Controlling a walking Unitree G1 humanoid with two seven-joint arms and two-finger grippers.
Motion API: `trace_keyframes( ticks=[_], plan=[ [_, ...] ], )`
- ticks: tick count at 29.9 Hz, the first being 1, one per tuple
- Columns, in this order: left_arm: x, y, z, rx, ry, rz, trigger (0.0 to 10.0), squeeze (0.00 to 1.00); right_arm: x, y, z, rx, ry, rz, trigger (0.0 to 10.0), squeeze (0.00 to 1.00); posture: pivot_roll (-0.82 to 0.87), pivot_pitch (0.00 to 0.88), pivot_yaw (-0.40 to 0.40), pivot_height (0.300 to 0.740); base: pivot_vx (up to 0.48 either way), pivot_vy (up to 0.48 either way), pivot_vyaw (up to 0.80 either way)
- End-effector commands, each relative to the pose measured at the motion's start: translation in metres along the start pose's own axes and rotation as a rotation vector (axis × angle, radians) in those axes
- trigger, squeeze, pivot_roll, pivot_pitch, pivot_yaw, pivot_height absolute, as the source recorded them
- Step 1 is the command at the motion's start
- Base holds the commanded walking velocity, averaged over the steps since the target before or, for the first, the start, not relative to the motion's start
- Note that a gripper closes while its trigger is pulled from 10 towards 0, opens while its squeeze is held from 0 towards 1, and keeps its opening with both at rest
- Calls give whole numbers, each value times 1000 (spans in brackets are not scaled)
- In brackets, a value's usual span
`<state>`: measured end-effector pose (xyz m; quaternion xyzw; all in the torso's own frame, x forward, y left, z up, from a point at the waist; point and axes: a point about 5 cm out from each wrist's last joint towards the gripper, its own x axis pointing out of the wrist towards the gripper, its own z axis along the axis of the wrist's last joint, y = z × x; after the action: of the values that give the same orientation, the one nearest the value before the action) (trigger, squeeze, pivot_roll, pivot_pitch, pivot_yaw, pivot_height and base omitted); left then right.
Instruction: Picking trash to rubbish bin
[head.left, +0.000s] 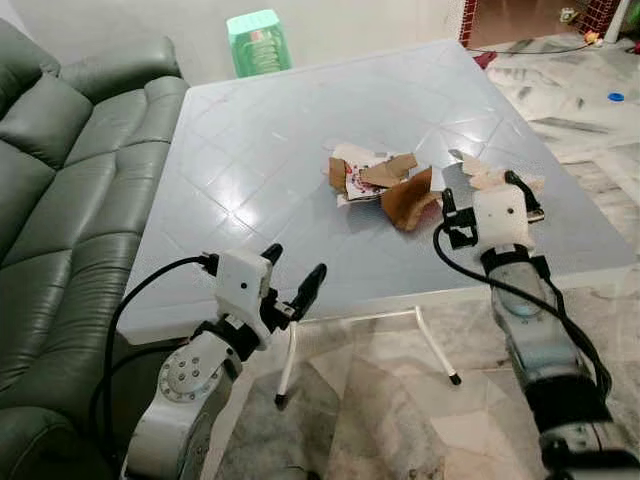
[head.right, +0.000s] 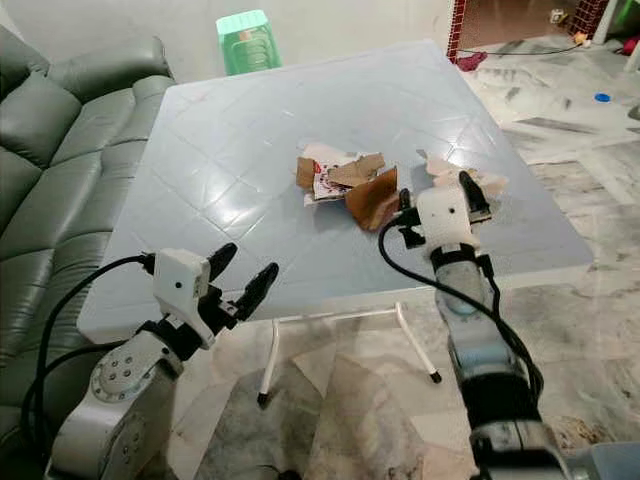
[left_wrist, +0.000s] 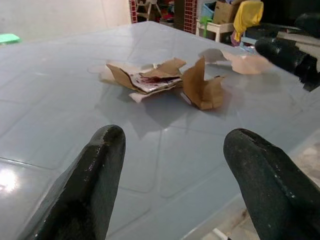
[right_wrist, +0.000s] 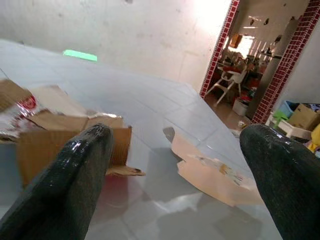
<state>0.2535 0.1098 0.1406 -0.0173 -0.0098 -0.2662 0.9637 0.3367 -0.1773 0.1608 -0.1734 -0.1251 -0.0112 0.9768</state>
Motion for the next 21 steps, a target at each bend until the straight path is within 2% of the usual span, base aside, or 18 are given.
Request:
trace_keyframes(
  ticks=[1,9,21],
  plan=[
    [2,2,1,2,-10,7,10000,0,-2,3,6,10,-23,13,10000,0,40,85,109,740,0,-401,0],
    [6,3,0,-7,-16,20,10000,0,-12,4,8,22,-4,25,10000,0,27,78,100,740,0,-427,0],
    [6,5,-1,-5,-17,33,10000,0,-11,5,10,18,1,49,10000,0,28,80,95,740,0,-403,0]
  ],
)
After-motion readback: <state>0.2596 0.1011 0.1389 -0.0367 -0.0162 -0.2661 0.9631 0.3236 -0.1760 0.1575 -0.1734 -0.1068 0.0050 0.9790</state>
